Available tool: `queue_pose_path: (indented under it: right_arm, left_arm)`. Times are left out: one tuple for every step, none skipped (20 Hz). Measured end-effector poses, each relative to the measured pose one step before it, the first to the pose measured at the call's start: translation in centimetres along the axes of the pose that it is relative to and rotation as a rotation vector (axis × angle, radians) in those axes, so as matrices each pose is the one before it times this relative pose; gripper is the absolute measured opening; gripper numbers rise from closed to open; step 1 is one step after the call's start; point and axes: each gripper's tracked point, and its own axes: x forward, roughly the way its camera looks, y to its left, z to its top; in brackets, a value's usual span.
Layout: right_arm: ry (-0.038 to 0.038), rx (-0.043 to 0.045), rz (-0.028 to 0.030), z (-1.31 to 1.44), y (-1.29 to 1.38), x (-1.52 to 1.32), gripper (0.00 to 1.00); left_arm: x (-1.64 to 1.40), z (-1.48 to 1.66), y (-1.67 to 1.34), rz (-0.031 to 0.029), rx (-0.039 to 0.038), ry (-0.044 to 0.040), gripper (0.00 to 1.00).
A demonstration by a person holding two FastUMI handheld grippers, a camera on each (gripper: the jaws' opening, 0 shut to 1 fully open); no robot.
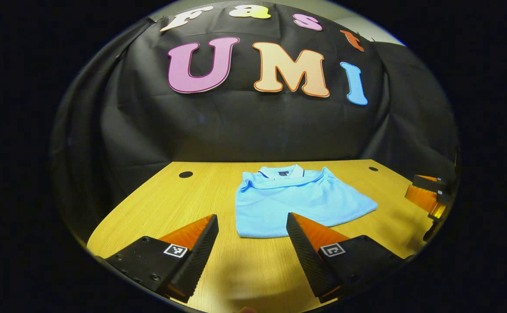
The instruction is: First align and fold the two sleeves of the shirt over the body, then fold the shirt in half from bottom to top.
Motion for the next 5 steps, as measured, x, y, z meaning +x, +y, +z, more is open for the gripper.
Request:
queue_pose_path:
  right_arm:
    - [-0.00034, -0.00182, 0.00005, -0.150, -0.104, -0.245, 0.99]
    - [-0.00135, 0.00069, -0.00322, -0.160, -0.050, -0.211, 0.99]
    - [0.00363, 0.00508, 0.00489, -0.303, 0.122, -0.153, 0.99]
    - [0.00469, 0.00641, 0.00870, -0.312, 0.301, -0.085, 0.99]
    - [0.00670, 0.00305, 0.00668, -0.370, 0.296, 0.029, 0.99]
  left_arm:
    - [-0.368, -0.260, -0.093, 0.00546, 0.00589, -0.00082, 0.94]
    - [-0.305, -0.394, -0.185, -0.00038, -0.00010, 0.00108, 0.94]
    - [-0.096, -0.465, -0.169, -0.00278, -0.00632, 0.00634, 0.95]
    - [-0.192, -0.486, -0.113, -0.00242, -0.01029, 0.00931, 0.94]
    - [0.054, -0.586, 0.041, 0.00171, -0.00920, 0.01299, 0.94]
